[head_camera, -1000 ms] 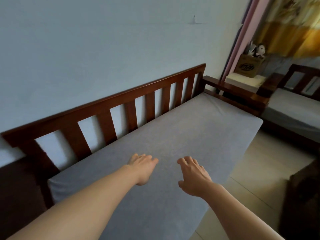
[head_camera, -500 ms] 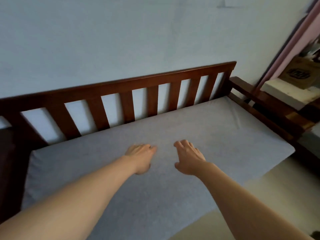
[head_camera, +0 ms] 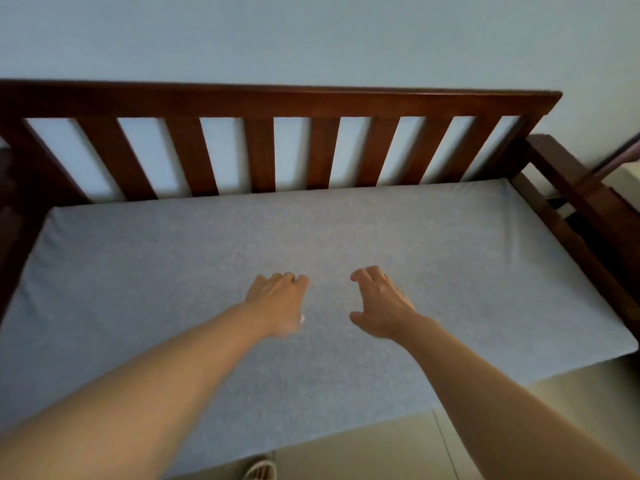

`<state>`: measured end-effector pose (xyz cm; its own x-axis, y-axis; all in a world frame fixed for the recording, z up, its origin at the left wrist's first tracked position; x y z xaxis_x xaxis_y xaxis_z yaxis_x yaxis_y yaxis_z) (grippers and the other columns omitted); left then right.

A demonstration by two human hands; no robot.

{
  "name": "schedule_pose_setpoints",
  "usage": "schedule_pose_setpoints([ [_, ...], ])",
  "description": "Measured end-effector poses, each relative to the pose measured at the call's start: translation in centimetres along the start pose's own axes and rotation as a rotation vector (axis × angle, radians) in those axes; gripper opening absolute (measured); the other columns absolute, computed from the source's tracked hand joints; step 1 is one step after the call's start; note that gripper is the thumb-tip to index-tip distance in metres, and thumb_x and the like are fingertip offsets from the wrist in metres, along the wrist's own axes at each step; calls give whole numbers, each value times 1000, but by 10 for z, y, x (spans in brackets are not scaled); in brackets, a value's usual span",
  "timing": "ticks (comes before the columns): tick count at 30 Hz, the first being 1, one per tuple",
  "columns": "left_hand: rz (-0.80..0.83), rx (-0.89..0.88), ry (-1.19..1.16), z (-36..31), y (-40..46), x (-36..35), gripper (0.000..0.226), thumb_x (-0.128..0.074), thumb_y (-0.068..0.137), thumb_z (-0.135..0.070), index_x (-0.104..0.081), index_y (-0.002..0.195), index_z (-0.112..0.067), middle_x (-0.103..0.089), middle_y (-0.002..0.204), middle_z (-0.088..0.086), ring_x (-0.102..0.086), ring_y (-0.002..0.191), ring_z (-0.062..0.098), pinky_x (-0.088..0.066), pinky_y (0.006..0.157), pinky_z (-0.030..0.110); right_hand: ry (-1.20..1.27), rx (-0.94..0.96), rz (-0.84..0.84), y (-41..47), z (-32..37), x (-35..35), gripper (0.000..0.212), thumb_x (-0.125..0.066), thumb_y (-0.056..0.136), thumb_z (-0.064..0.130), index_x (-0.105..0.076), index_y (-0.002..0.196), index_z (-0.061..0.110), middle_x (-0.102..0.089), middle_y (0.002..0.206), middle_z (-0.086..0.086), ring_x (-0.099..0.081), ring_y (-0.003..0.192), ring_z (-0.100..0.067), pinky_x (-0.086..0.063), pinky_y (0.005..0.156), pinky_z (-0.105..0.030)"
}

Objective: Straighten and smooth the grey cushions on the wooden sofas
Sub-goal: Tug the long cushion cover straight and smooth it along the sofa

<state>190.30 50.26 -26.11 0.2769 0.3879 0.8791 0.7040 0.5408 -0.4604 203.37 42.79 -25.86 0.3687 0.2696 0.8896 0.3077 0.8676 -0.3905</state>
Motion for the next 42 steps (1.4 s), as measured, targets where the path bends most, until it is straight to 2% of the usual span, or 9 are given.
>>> schedule_pose_setpoints([
  [10,77,309,-160,-76,22,-145,74,-60,90,-35,-17,148,-16,-22,152,7,-23,140,27,-21,111,45,-98,203,121,4,-103,-93,86,-72,79,28,-18,146,19,-17,151,-6,-25,136,-26,-27,111,-38],
  [18,61,324,-143,-133,26,-262,80,-63,88,-33,-12,149,-19,-12,156,9,-18,142,28,-20,113,47,-141,258,184,-17,-157,-219,90,-71,78,20,-13,147,18,-10,153,-8,-16,140,-26,-20,113,-36],
  [22,-18,326,-99,-139,30,-306,92,-69,83,-37,-6,149,-23,-5,157,9,-10,144,28,-16,113,50,-212,251,141,-22,-177,-269,98,-73,76,22,-5,148,20,-1,154,-8,-6,142,-28,-13,116,-38],
  [26,-113,307,-51,-142,42,-352,107,-71,82,-37,12,149,-29,24,156,6,16,145,28,-2,114,54,-287,177,39,-25,-201,-320,120,-75,74,25,21,146,24,31,151,-10,22,142,-30,5,116,-48],
  [28,-192,303,-19,-142,51,-374,116,-75,78,-33,19,147,-33,33,152,7,24,142,30,2,112,56,-311,167,-78,-26,-208,-340,128,-77,70,24,28,144,25,34,150,-10,26,140,-30,8,113,-51],
  [32,-381,324,45,-142,65,-396,125,-85,63,-21,5,150,-32,12,158,14,8,144,37,-9,107,64,-281,169,-283,-15,-214,-363,124,-69,72,2,28,144,28,31,152,-8,36,136,-28,17,111,-53],
  [36,-568,259,133,-136,79,-389,107,-76,65,-6,-16,149,-35,-7,158,14,-5,145,36,-14,102,71,-261,204,-409,-4,-219,-368,118,-60,69,-12,16,148,32,27,154,-6,34,137,-28,19,108,-54],
  [39,-604,224,158,-130,86,-383,109,-80,63,-8,-19,148,-40,-10,159,9,-8,145,34,-14,102,71,-296,222,-408,6,-219,-365,125,-61,67,-17,20,145,38,35,151,-5,36,135,-29,18,104,-56],
  [42,-591,216,144,-123,95,-379,122,-88,53,-8,-18,148,-41,-10,159,6,-8,145,33,-12,103,70,-300,216,-425,20,-218,-358,127,-62,67,-20,17,145,41,24,154,-5,35,136,-29,18,104,-56],
])
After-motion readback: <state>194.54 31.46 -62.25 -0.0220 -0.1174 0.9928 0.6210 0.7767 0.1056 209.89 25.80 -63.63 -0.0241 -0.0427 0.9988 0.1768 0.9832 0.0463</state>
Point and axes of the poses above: each hand's wrist, its own y-axis towards the middle knuckle, its own x-axis out of the back of the hand, z = x × y, the point moved 7 cm from there along y, towards the middle knuckle
